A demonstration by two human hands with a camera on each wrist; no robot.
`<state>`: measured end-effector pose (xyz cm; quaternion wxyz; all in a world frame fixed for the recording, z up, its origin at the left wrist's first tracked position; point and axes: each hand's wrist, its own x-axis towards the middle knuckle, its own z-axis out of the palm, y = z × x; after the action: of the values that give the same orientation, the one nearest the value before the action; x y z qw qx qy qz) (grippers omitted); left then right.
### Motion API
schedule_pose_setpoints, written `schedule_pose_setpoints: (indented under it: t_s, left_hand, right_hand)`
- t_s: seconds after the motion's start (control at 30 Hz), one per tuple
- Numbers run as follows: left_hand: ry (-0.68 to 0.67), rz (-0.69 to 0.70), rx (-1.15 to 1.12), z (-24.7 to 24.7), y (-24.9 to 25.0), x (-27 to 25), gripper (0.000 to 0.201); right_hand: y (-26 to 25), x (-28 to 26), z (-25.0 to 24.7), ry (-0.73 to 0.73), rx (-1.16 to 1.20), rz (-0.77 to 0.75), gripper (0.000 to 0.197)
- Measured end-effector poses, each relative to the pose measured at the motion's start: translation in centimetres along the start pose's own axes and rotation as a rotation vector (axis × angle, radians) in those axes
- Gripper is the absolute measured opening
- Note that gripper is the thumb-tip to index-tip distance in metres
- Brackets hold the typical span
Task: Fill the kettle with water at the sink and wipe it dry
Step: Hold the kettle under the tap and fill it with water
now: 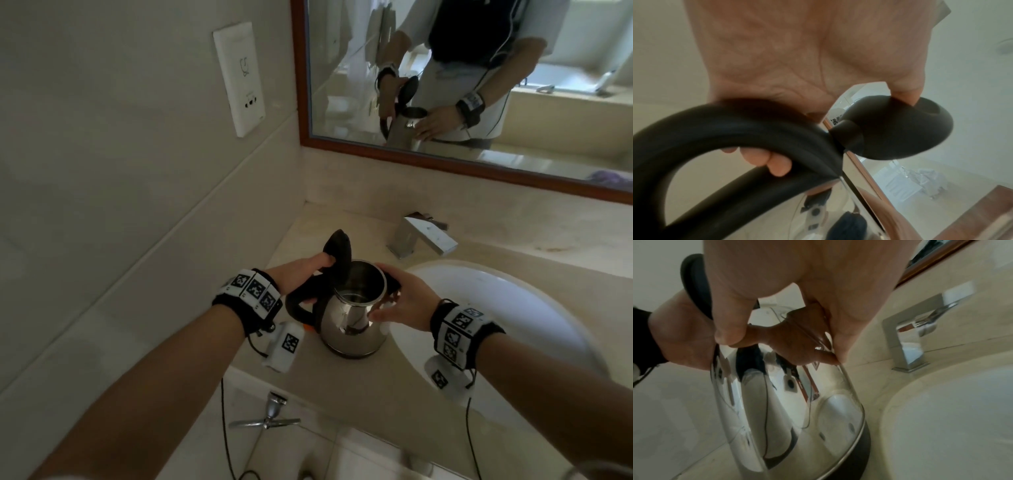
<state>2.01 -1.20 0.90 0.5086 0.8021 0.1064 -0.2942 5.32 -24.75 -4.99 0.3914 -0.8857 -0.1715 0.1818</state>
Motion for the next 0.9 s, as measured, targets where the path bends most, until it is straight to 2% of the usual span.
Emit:
schedule_pose_setpoints:
  t_s: [0.2, 0.37, 0.43, 0.6, 0.7, 0.83, 0.9]
  left_hand:
    - [-0.042, 0.065, -0.036, 6.4, 6.7, 2.3, 0.046]
    - [-0.056, 0.116, -0.112, 12.2, 10.6, 5.7, 0.082]
    - [-0.036, 0.127, -0.158, 14.2, 10.9, 7.2, 0.081]
    - [0.024, 0.057, -0.326, 16.9, 9.8, 10.0, 0.048]
    - [0.057, 0.005, -0.402, 17.6, 8.2, 11.8, 0.035]
    - [0.032, -0.068, -0.477, 18.0, 6.7, 14.0, 0.035]
    - [0.027, -0.098, -0.523, 17.7, 6.6, 15.0, 0.049]
  right_hand:
    - [4.1, -3.5, -8.8, 0.052, -0.04, -0.009, 0.086]
    - [8.2, -5.0, -16.0, 0.035, -0.084, -0.047, 0.079]
    - [9.6, -4.8, -17.8, 0.017, -0.113, -0.082, 0.076]
    - [12.6, -3.0, -18.5, -0.089, -0.193, -0.041, 0.084]
    - [13.6, -1.4, -17.9, -0.16, -0.208, -0.014, 0.088]
    - [14.8, 0.6, -17.0, -0.233, -0.255, 0.02, 0.091]
    - [15.2, 2.1, -16.9, -0.258, -0.283, 0.014, 0.091]
